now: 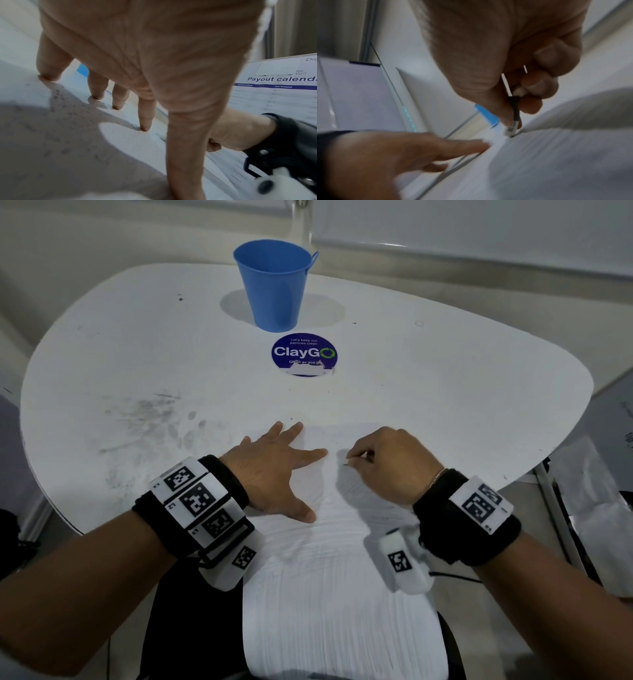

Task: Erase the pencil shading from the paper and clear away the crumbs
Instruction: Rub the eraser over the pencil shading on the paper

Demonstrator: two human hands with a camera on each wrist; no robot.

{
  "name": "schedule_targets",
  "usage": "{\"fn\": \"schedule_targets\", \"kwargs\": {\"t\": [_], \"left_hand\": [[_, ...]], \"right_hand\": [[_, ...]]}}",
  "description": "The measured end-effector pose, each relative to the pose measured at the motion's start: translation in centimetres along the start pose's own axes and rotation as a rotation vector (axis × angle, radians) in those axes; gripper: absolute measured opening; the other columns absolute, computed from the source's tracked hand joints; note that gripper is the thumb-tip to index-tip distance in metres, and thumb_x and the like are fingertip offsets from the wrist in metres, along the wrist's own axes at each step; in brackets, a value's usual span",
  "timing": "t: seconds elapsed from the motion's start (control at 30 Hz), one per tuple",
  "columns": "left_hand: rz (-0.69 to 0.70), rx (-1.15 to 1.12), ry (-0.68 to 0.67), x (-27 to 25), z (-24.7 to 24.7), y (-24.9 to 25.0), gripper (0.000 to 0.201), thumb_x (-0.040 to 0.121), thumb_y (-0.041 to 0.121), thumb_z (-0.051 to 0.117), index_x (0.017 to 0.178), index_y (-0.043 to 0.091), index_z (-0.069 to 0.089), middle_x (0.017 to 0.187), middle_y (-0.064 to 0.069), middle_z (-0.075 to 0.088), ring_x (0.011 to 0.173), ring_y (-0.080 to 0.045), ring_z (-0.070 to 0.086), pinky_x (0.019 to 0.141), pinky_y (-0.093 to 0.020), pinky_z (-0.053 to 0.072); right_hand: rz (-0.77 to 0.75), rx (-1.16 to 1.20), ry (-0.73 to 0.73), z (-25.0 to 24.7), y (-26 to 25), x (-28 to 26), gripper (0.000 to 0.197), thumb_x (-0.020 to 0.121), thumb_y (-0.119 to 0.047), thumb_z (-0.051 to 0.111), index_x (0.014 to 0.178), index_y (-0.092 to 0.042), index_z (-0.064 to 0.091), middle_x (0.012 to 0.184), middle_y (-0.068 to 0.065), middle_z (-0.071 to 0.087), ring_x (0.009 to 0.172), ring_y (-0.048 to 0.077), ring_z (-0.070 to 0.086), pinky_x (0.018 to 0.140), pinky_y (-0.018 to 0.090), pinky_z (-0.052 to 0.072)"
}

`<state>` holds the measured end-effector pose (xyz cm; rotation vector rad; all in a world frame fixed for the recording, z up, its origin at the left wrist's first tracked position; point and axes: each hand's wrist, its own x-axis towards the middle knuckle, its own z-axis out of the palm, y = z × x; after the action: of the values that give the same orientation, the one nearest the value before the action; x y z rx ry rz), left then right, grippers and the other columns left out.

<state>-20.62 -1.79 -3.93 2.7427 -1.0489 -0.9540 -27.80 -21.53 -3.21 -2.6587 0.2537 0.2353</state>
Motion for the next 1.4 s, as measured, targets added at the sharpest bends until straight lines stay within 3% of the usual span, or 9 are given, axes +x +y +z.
{"fn": "schedule_targets", "kwargs": {"t": [0.1,0.27,0.4,0.57,0.7,0.9,1.03,1.23,1.4], "left_hand": [[0.000,-0.004,-0.002,0.0,-0.1,0.0,0.106,0.075,0.071,0.072,0.155,0.056,0.003,0.166,0.010,-0.023,0.152,-0.015,-0.025,0.123,-0.053,-0.003],[0.003,-0.001,0.000,0.0,-0.1,0.1,0.107,0.075,0.072,0.071,0.154,0.056,0.001,0.165,0.009,-0.024,0.152,-0.016,-0.024,0.124,-0.054,-0.002],[-0.001,0.015,-0.007,-0.1,-0.1,0.1,0.107,0.075,0.073,0.070,0.155,0.056,0.001,0.165,0.008,-0.024,0.152,-0.017,-0.024,0.124,-0.054,-0.002],[-0.003,0.036,-0.011,0.0,-0.2,0.2,0.107,0.076,0.073,0.069,0.155,0.055,-0.001,0.165,0.008,-0.025,0.152,-0.017,-0.024,0.124,-0.055,0.000],[0.001,0.030,-0.010,-0.1,-0.2,0.1,0.107,0.076,0.074,0.069,0.155,0.054,0.000,0.166,0.007,-0.024,0.152,-0.017,-0.024,0.124,-0.055,0.000],[0.006,0.025,-0.012,-0.1,-0.2,0.2,0.107,0.076,0.073,0.069,0.155,0.054,0.000,0.165,0.008,-0.025,0.152,-0.017,-0.024,0.124,-0.056,0.000],[0.004,0.020,-0.007,-0.2,-0.1,0.0,0.107,0.075,0.074,0.069,0.155,0.055,0.000,0.166,0.008,-0.024,0.152,-0.016,-0.024,0.124,-0.055,-0.001],[0.003,0.030,-0.012,0.0,-0.1,0.1,0.107,0.075,0.075,0.068,0.154,0.056,-0.001,0.165,0.008,-0.025,0.152,-0.017,-0.024,0.124,-0.055,0.000],[0.004,0.037,-0.014,-0.1,-0.2,0.0,0.106,0.076,0.075,0.067,0.154,0.057,-0.002,0.165,0.009,-0.025,0.152,-0.016,-0.024,0.125,-0.054,-0.001]], "right_hand": [[0.086,-0.045,0.070,-0.7,1.1,0.3,0.019,0.091,-0.023,0.056,0.091,-0.024,0.075,0.084,-0.006,0.070,0.086,0.022,0.065,0.074,0.029,0.049],[-0.082,0.011,-0.077,0.7,-1.6,-1.5,0.021,0.093,-0.022,0.055,0.094,-0.023,0.076,0.080,-0.009,0.070,0.079,0.016,0.064,0.074,0.028,0.051],[0.023,-0.004,0.079,-0.4,0.4,0.1,0.020,0.093,-0.022,0.058,0.095,-0.022,0.077,0.092,-0.004,0.074,0.088,0.021,0.065,0.075,0.027,0.047],[-0.123,0.070,-0.064,1.3,-2.1,-1.9,0.020,0.095,-0.025,0.058,0.090,-0.021,0.077,0.061,-0.013,0.060,0.065,0.012,0.059,0.069,0.028,0.048],[0.008,0.054,0.087,0.1,-0.2,0.2,0.019,0.094,-0.023,0.058,0.096,-0.020,0.077,0.092,-0.006,0.074,0.088,0.019,0.066,0.080,0.030,0.051],[-0.136,0.058,-0.055,1.7,-2.4,-2.2,0.023,0.096,-0.025,0.055,0.091,-0.016,0.076,0.063,-0.007,0.065,0.066,0.019,0.061,0.071,0.035,0.054],[0.044,0.057,0.107,-0.3,0.3,0.1,0.021,0.094,-0.022,0.057,0.095,-0.018,0.077,0.093,-0.002,0.075,0.089,0.022,0.067,0.083,0.034,0.054],[-0.055,0.019,-0.057,0.4,-0.5,-0.9,0.021,0.092,-0.022,0.057,0.088,-0.018,0.077,0.079,-0.005,0.073,0.077,0.016,0.065,0.076,0.034,0.054],[0.093,0.022,0.110,-0.9,2.3,0.5,0.019,0.095,-0.024,0.058,0.095,-0.019,0.077,0.086,-0.005,0.072,0.085,0.020,0.065,0.075,0.027,0.049]]}}
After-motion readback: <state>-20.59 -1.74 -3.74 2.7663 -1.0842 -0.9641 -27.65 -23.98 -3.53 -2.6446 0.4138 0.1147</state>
